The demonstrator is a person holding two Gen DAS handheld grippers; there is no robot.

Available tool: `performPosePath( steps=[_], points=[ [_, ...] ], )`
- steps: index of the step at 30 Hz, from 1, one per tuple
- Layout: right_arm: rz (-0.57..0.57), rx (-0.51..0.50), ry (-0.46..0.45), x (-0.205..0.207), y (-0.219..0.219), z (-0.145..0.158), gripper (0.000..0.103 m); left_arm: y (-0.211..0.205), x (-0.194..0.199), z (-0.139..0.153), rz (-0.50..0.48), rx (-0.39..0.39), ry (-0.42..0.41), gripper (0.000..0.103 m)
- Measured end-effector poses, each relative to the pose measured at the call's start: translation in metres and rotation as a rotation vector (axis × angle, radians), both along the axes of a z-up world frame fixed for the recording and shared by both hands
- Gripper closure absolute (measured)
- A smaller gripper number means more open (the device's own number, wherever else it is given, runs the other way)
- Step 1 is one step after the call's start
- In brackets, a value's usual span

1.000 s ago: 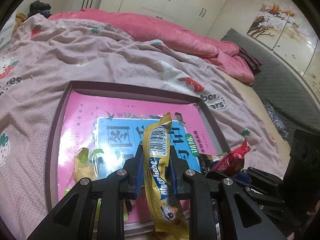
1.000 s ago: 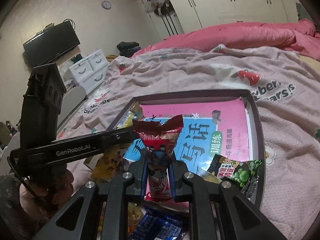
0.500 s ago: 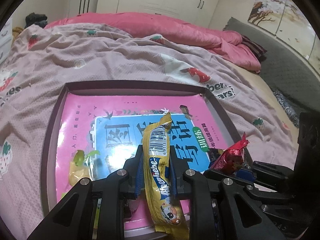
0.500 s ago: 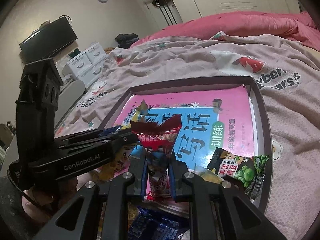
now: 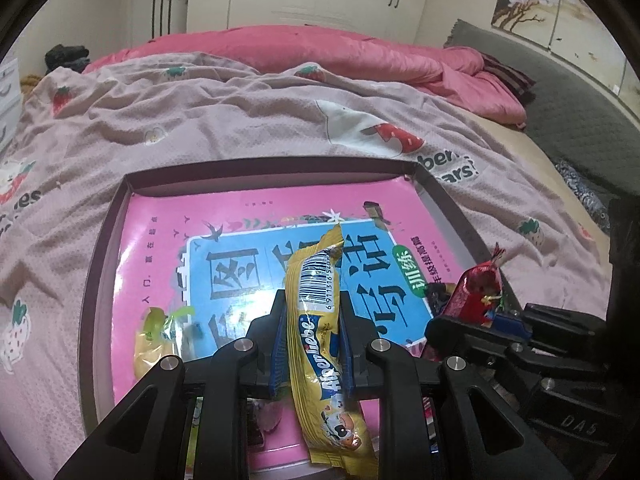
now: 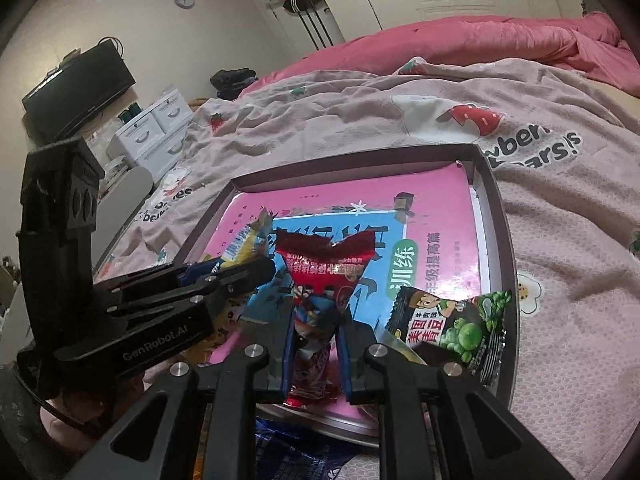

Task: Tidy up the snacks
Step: 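Carry the yellow wafer bag over the tray while right carries the red candy-stick bag there, then lower the yellow wafer bag into the tray and open left while right releases the red bag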

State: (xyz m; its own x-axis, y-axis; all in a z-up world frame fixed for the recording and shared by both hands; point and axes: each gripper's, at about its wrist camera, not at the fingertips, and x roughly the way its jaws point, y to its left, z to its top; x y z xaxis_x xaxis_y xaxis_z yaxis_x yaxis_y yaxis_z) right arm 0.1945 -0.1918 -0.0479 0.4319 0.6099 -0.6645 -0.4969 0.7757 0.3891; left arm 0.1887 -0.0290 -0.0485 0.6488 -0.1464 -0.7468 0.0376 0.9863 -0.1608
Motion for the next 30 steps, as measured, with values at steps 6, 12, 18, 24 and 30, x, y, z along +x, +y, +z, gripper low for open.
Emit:
performPosePath(
  steps=[6,12,18,24,30],
  points=[
    [-0.012,0.029,0.020,0.001,-0.008,-0.001,0.085,0.003,0.001,-0.004,0.004,-0.010,0.020,0.080],
    [-0.027,0.031,0.028,0.001,-0.011,-0.001,0.085,0.006,0.003,-0.008,0.016,-0.016,0.029,0.080],
    [-0.025,0.016,0.017,0.001,-0.010,-0.002,0.085,0.007,0.005,-0.011,0.021,-0.017,0.045,0.080],
    [-0.032,0.003,0.010,0.001,-0.009,-0.001,0.083,0.009,0.006,-0.014,0.019,-0.035,0.061,0.080],
    [-0.048,-0.017,0.011,0.002,-0.010,-0.002,0.072,0.008,0.008,-0.016,0.014,-0.042,0.076,0.080]
  ],
)
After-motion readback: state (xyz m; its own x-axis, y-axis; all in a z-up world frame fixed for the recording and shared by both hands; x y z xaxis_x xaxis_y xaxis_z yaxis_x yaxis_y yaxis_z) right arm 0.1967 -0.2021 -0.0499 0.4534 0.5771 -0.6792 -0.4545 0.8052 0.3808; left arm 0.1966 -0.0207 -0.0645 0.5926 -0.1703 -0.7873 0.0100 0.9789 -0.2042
